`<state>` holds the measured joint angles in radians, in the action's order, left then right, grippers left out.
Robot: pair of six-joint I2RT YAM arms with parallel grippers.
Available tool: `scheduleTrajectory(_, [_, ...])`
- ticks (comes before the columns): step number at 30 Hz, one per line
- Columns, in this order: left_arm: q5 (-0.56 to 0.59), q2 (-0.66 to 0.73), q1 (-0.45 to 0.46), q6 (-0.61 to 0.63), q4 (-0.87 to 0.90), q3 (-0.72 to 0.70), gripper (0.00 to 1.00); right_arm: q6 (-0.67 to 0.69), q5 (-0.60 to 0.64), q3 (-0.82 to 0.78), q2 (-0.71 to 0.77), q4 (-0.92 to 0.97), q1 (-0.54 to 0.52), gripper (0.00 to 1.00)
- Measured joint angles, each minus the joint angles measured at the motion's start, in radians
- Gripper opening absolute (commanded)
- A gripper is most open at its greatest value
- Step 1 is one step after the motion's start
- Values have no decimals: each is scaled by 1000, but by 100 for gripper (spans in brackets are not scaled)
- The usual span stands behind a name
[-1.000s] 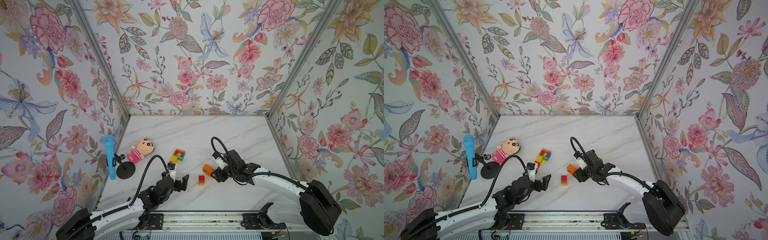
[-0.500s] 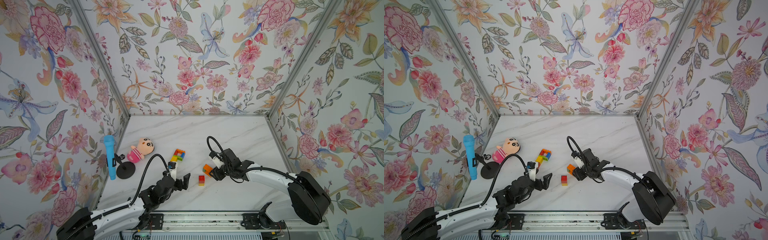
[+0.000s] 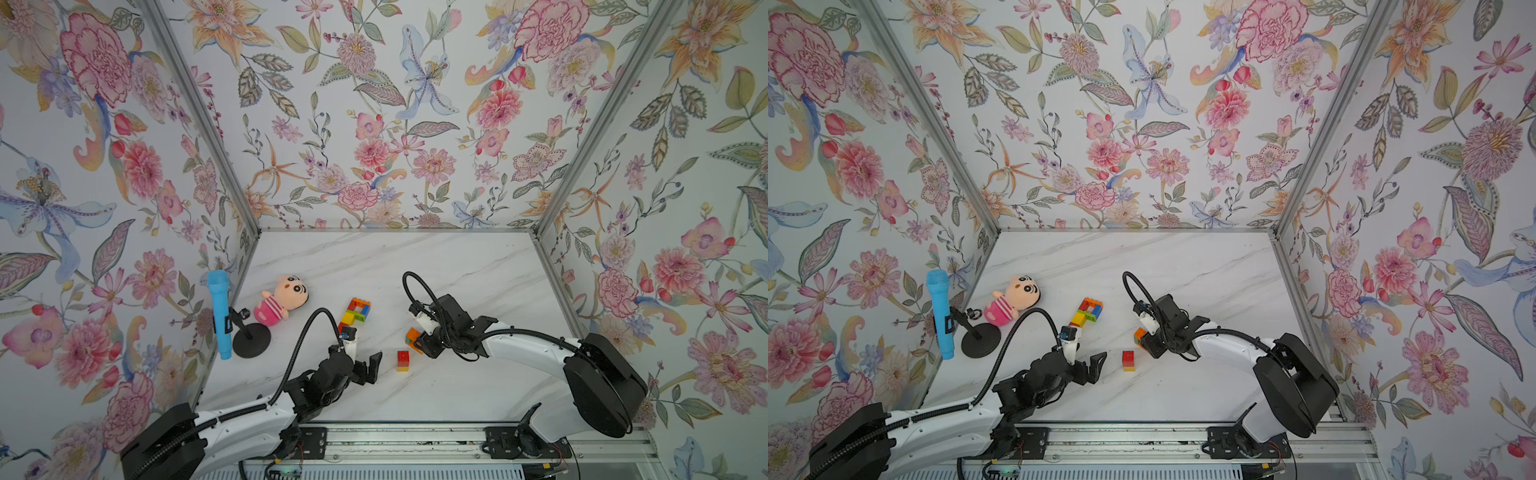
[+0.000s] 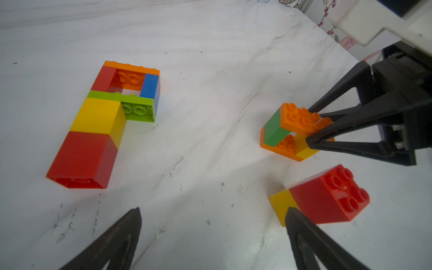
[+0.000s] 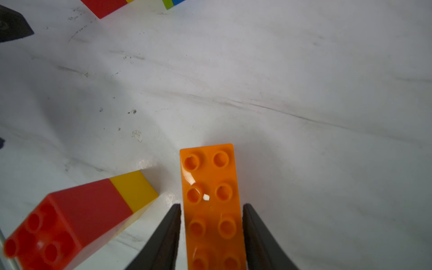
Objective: Assemble the letter p with lego
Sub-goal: Pick up the lego brick from the center of the board.
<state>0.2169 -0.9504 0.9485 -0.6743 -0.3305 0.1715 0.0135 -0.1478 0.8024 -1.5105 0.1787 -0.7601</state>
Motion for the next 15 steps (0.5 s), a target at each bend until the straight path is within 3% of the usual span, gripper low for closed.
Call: scheduleTrajectory(15, [-3,43,11,8,31,13,99,0,37,3,12,16,0,28])
